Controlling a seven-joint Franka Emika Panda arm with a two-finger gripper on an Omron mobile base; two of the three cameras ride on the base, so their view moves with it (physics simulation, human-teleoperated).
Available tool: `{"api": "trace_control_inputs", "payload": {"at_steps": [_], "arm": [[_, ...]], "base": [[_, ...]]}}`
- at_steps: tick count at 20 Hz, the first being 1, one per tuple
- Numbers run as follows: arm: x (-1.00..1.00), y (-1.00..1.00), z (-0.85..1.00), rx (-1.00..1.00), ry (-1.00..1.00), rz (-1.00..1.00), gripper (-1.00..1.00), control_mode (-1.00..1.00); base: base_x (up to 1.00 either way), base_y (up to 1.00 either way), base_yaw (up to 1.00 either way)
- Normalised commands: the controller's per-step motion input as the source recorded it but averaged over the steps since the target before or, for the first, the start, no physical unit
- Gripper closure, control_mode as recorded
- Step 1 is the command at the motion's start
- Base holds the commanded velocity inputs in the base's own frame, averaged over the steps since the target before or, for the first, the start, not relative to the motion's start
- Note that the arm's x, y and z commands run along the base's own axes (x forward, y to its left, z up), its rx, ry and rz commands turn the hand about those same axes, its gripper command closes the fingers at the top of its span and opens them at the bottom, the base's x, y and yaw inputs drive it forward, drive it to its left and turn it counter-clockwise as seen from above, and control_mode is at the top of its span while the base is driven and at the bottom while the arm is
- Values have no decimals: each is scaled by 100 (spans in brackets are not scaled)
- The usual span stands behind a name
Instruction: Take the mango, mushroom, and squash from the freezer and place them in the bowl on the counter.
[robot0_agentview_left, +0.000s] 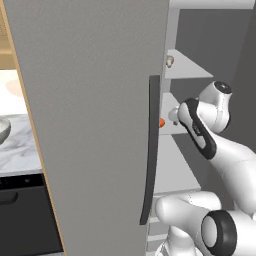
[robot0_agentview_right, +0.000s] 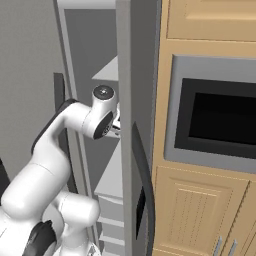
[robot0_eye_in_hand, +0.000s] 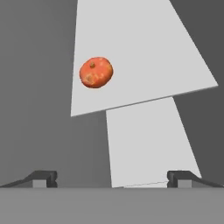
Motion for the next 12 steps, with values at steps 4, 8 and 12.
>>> {"api": "trace_control_inputs", "payload": {"at_steps": [4,8,12], "arm": [[10,0,0,0,3,0,-100,-100],[26,0,0,0,3,0,-100,-100],[23,2,0,1,0,0,-100,-100]], "base": [[0,0,0],[0,0,0],[0,0,0]]}}
